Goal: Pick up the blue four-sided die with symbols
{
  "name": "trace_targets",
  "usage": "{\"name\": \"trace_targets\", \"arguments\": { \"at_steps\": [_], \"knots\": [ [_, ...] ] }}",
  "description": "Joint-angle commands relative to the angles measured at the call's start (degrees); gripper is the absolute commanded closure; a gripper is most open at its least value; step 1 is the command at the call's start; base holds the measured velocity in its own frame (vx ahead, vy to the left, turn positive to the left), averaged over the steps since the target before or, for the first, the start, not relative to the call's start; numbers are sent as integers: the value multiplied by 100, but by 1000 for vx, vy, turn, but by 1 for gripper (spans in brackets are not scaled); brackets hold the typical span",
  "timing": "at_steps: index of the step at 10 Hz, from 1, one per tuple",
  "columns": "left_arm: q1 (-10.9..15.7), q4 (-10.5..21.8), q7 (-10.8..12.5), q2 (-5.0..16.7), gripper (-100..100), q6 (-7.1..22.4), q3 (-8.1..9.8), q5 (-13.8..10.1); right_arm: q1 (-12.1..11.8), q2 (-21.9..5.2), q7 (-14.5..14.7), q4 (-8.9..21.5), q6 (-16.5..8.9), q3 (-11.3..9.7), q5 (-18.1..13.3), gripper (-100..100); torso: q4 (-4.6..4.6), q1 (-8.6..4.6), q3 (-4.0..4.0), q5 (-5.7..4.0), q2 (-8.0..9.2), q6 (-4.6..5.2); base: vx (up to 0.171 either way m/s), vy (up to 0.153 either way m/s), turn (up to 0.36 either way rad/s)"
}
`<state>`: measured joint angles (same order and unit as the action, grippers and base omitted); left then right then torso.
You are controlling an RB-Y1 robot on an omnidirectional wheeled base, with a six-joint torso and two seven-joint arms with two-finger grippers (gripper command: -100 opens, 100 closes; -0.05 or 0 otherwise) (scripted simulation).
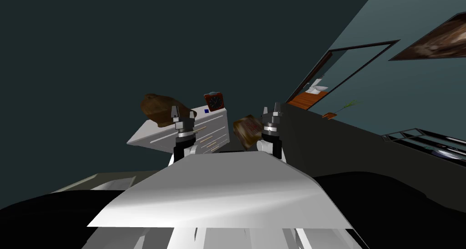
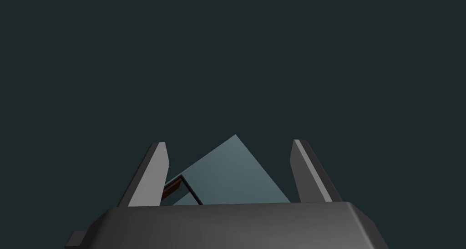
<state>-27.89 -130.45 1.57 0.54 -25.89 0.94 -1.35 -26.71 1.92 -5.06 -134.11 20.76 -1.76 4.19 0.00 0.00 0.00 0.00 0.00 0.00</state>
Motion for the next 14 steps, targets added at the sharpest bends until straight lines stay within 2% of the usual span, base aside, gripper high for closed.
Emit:
{"name": "trace_targets", "arguments": {
  "at_steps": [1, 5, 6, 8, 9, 10, 11, 12, 13, 14],
  "knots": [
    [186, 14, 60, 224, -100, 187, -5, -9, 0, 0, 0, 0, 0, 0, 0, 0, 0, 0, 0, 0, 0, 0, -13, -2, -3],
    [813, 135, 276, 647, -100, 815, -15, -67, 0, 0, 0, 0, 0, 0, 0, 0, 2, 5, 5, 1, 8, 0, -27, 6, 3],
    [813, 135, 276, 647, -100, 854, -15, -67, 0, 0, 0, 0, 0, 0, 0, 0, 2, 6, 5, 1, 9, 0, -23, 16, 3],
    [1209, 258, 431, 847, -100, 1265, -18, -127, 0, 0, 0, 0, 0, 0, 0, 0, 1, 9, 3, 2, 6, 0, -24, 30, 19],
    [1233, 258, 431, 847, -100, 1341, -18, -127, 0, 0, 0, 0, 0, 0, 0, 0, 1, 14, 4, 3, 8, 0, -25, 30, 3],
    [1463, 340, 519, 941, -100, 1531, -20, -169, 0, 0, 0, 0, 0, 0, 0, 0, 2, 12, 5, 3, 8, 0, -25, 28, 15],
    [1463, 340, 519, 941, -100, 1623, -20, -169, 0, 0, 0, 0, 0, 0, 0, 0, 2, 12, 4, 3, 7, 0, -21, 22, 6],
    [1706, 435, 614, 1031, -100, 1806, -22, -219, 0, 0, 0, 0, 0, 0, 0, 0, 1, 9, 4, 2, 7, 0, -22, 24, 22],
    [1706, 435, 614, 1031, -100, 1928, -22, -219, 0, 0, 0, 0, 0, 0, 0, 0, 1, 10, 4, 2, 6, 0, -18, 20, 6],
    [1948, 544, 716, 1119, -100, 2126, -25, -280, 0, 0, 0, 0, 0, 0, 0, 0, 1, 8, 3, 2, 6, 0, -11, 24, 16]
  ]
}}
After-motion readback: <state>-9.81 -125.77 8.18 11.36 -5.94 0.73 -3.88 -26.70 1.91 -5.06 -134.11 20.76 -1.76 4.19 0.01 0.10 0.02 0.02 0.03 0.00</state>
